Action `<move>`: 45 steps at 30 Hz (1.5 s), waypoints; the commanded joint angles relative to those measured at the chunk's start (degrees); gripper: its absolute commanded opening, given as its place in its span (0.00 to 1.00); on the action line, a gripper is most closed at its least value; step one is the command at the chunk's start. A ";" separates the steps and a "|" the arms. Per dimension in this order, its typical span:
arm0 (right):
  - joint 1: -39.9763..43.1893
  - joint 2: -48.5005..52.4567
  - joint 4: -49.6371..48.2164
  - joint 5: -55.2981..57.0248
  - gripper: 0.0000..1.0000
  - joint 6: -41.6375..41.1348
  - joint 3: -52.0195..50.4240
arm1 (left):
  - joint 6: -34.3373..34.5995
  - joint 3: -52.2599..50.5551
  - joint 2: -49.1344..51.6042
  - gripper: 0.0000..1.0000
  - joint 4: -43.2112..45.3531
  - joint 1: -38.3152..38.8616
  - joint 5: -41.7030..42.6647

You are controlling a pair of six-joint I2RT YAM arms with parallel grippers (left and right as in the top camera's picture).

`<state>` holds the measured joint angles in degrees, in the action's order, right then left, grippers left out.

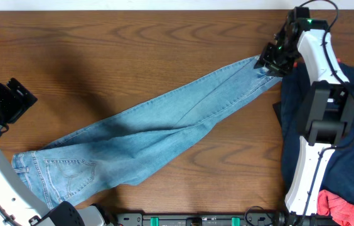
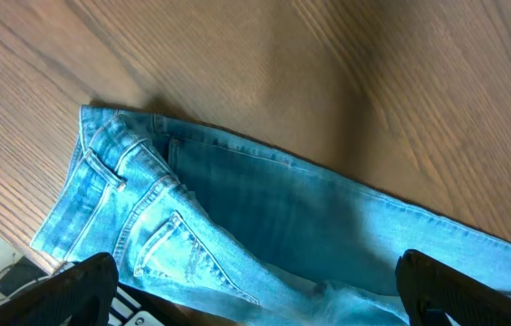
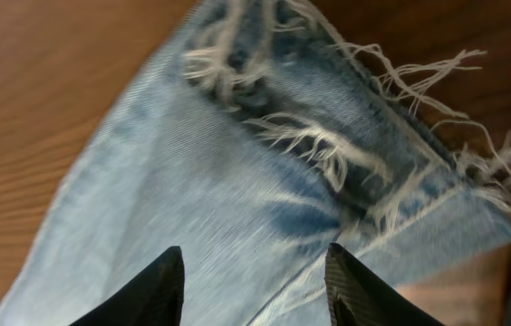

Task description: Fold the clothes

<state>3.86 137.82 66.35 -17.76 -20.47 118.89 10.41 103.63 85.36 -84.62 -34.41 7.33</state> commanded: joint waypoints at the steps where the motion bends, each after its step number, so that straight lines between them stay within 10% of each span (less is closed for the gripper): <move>1: -0.04 2.67 -0.20 3.02 0.48 -1.38 0.17 | -0.22 0.63 -0.87 0.98 -0.20 -0.22 0.22; 9: 0.26 3.43 -1.09 4.70 0.43 -1.38 0.17 | -0.09 0.63 -0.87 0.98 -0.13 -0.22 1.49; 16: 0.11 3.39 -1.11 4.02 0.01 -1.36 0.24 | -0.11 0.63 -0.87 0.98 0.04 -0.24 1.44; 24: 0.70 -1.25 0.81 4.04 0.04 3.85 0.28 | -0.09 0.63 -0.87 0.98 0.07 -0.24 1.44; 30: 0.63 -0.37 1.99 4.17 0.49 3.85 0.00 | -0.11 0.63 -0.87 0.98 0.00 -0.24 1.38; 38: 0.63 2.27 2.05 4.22 0.31 3.45 -0.50 | -0.11 0.63 -0.87 0.98 0.02 -0.24 1.18; 45: 0.57 2.36 3.98 5.73 0.40 3.37 -0.63 | -0.11 0.63 -0.87 0.98 -0.20 -0.24 1.18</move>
<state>4.08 139.35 70.15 -13.06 -17.34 118.74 10.46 103.63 85.32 -84.53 -34.41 8.64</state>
